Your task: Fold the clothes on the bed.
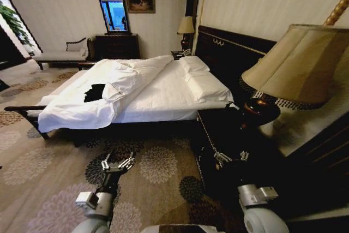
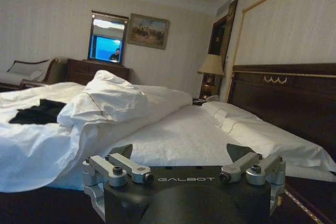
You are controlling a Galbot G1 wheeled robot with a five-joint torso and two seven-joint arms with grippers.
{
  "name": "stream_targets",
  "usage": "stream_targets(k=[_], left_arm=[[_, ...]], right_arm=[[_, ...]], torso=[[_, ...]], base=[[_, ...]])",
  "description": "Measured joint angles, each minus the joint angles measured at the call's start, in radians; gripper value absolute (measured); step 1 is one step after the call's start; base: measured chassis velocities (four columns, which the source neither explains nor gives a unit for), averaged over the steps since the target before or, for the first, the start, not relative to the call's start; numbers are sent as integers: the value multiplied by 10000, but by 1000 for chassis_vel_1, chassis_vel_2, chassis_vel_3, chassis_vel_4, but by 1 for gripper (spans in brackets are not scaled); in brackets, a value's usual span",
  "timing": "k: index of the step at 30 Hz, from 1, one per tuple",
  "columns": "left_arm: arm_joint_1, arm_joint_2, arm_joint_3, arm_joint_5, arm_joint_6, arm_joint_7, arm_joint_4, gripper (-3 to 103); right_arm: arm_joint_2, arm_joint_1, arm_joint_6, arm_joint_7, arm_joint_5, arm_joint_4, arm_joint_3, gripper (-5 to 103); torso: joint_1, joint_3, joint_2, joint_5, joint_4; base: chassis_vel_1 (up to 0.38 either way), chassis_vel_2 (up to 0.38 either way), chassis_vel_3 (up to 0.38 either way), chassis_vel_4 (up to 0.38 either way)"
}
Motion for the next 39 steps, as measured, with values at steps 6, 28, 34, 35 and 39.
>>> stream_targets(k=[6,28,34,35,39], left_arm=[[-29,-3,-148,5,7,30,-138,100],[244,-96,-174,157,-172,-132,-353,100],[324,-94,-194,187,-226,-134,-431,100],[339,-92,-197,192,-231,-135,-445,100],[360,-81,-201,237,-234,-138,-489,100]], right_arm=[[-191,65,-339,-57,9,29,-13,100],[-51,137,111,-386,-344,-131,-143,100],[-3,125,168,-387,-286,-128,-161,100],[11,124,168,-387,-224,-113,-165,100],[47,132,165,-387,-165,-75,-160,100]], torso=[[0,0,0,0,1],[0,0,0,0,1],[0,0,0,0,0],[0,0,0,0,0],[0,0,0,0,1]], base=[[0,0,0,0],[0,0,0,0],[0,0,0,0],[0,0,0,0],[-27,24,31,-23]])
